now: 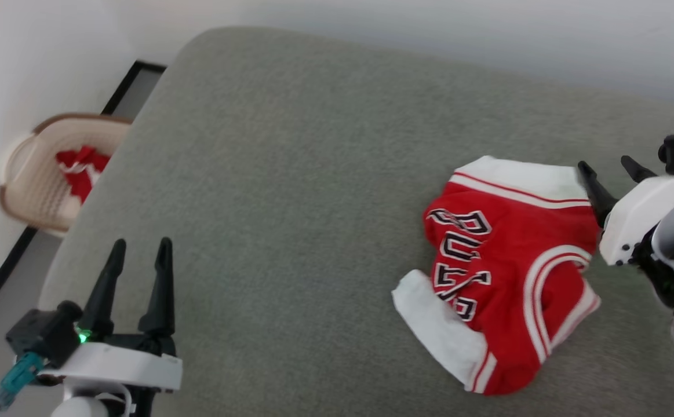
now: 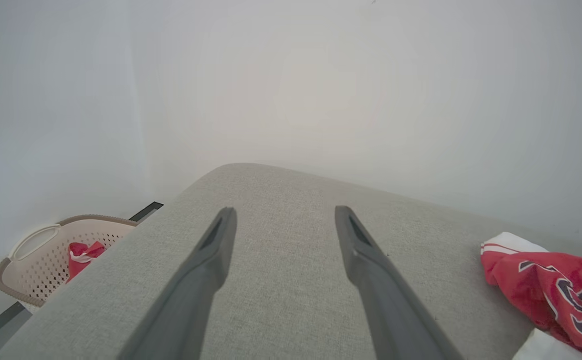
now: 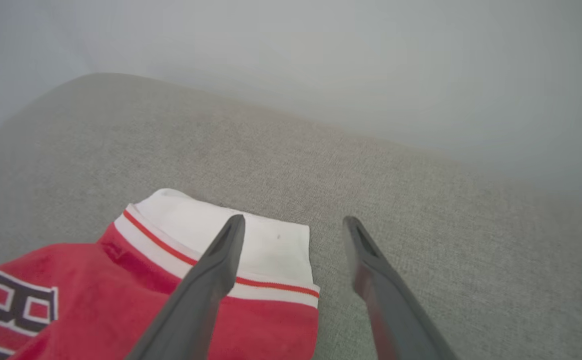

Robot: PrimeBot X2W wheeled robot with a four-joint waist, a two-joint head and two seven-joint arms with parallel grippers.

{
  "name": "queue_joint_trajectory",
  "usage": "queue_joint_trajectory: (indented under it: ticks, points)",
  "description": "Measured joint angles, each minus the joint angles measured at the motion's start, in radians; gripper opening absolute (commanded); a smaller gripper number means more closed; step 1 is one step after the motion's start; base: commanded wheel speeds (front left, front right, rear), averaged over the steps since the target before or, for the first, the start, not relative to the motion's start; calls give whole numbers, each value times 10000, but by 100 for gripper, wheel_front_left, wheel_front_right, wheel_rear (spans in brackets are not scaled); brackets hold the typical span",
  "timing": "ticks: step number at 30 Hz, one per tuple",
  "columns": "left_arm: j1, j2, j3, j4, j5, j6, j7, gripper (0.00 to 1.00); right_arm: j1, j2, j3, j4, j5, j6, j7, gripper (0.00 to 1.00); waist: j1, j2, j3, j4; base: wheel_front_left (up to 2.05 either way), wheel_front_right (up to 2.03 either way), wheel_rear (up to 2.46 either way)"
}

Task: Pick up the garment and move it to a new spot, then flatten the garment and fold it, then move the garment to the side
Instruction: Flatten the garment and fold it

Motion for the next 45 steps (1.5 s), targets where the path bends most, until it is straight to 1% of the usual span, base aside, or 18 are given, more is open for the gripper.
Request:
queue_joint_trajectory:
  ticks: [6,10,15,16,17,18,22,26,31,34,40,45]
  points:
    - [-391,-470,132,297,345,-307,0,100,-1017,-272,167,1429,136,0,1003,100,0,0,510,612,0,0,0]
    - [-563,-669,215,481,468,-397,0,100,-1635,-343,334,2395,247,0,1933,100,0,0,820,919,0,0,0]
    - [-686,-846,249,616,508,-410,0,100,-2474,-451,541,3196,372,0,2991,100,0,0,1101,1194,0,0,0]
    - [-726,-869,244,631,516,-430,0,100,-2612,-453,566,3342,414,0,3158,87,0,0,1141,1233,0,0,0]
    - [-741,-872,215,637,516,-445,0,100,-2742,-477,617,3478,424,0,3379,20,0,0,1171,1268,0,0,0]
    - [-746,-872,186,640,510,-445,0,100,-2871,-495,673,3584,418,0,3551,0,0,0,1192,1294,0,0,0]
    - [-747,-836,238,694,481,-445,0,100,-3130,-489,859,3791,401,0,3618,0,-1,0,1186,1279,0,0,0]
    - [-707,-744,205,698,487,-445,0,100,-3160,-447,970,3810,403,2,3229,0,0,0,1085,1159,0,0,0]
    - [-604,-589,353,621,535,-447,0,100,-3026,-713,872,3664,546,2,2683,0,0,0,873,894,0,0,0]
    - [-513,-497,426,560,564,-453,0,100,-2756,-890,686,3444,734,2,2391,0,0,0,735,658,0,0,0]
    - [-353,-301,497,470,621,-453,0,100,-1954,-1413,109,2928,1214,0,2153,0,0,0,451,87,0,0,0]
    - [-290,-109,487,458,690,-453,0,100,-921,-1538,-671,2372,1317,2,2165,0,0,0,217,-421,0,0,0]
